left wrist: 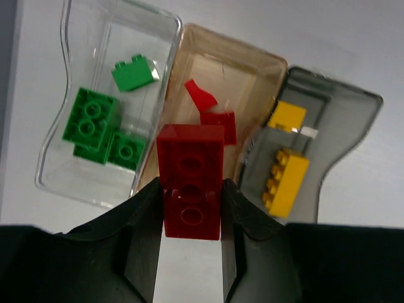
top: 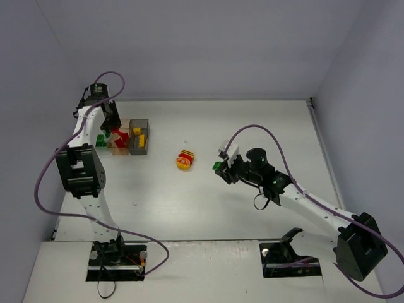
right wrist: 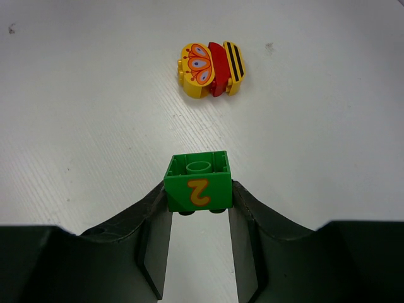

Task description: Sort the legos into containers by color

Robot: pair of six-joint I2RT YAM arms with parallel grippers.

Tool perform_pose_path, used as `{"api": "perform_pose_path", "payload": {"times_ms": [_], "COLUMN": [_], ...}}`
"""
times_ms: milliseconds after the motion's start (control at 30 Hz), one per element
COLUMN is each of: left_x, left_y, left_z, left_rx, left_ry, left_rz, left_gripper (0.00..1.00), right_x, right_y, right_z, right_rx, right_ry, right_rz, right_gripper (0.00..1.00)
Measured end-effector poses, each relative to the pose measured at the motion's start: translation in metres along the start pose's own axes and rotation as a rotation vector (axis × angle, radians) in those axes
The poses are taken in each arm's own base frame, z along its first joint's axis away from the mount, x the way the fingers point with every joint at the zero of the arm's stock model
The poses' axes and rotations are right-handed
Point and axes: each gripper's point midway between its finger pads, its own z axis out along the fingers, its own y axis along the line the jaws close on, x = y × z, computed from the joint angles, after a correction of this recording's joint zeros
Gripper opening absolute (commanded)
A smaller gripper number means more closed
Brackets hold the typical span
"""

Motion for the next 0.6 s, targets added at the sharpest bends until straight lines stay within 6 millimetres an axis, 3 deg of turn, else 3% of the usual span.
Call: {"api": "perform_pose_path", "payload": {"times_ms": [100,200,333,600], "left_x": [-0.009,-0.010,-0.006,0.006], "left_y": [0.006,0.006,0.003,-0.007], "left_z": [0.025,0.038,0.040,0.032], "left_rx": [-0.028,-0.033,-0.014,0.038], "left_ry": [0.015,0.027,0.044,0.071], "left_rz": [0.010,0.022,0.028,0.015], "left_gripper": [0.24,0.37,0.50,0.63], "right_x": [-0.001,-0.004,-0.007,-0.006], "right_y": [0.000,0.000,0.000,0.001], "right_z": [-0.001,-0.003,-0.005,-0.006], "right_rx": [0.001,0.004,0.005,0.002], "right_ry": [-0.004,-0.013,-0.020,-0.011], "right_rz": [0.000,-0.002,-0.004,-0.002], "right_gripper": [0.01,0.01,0.01,0.03]}}
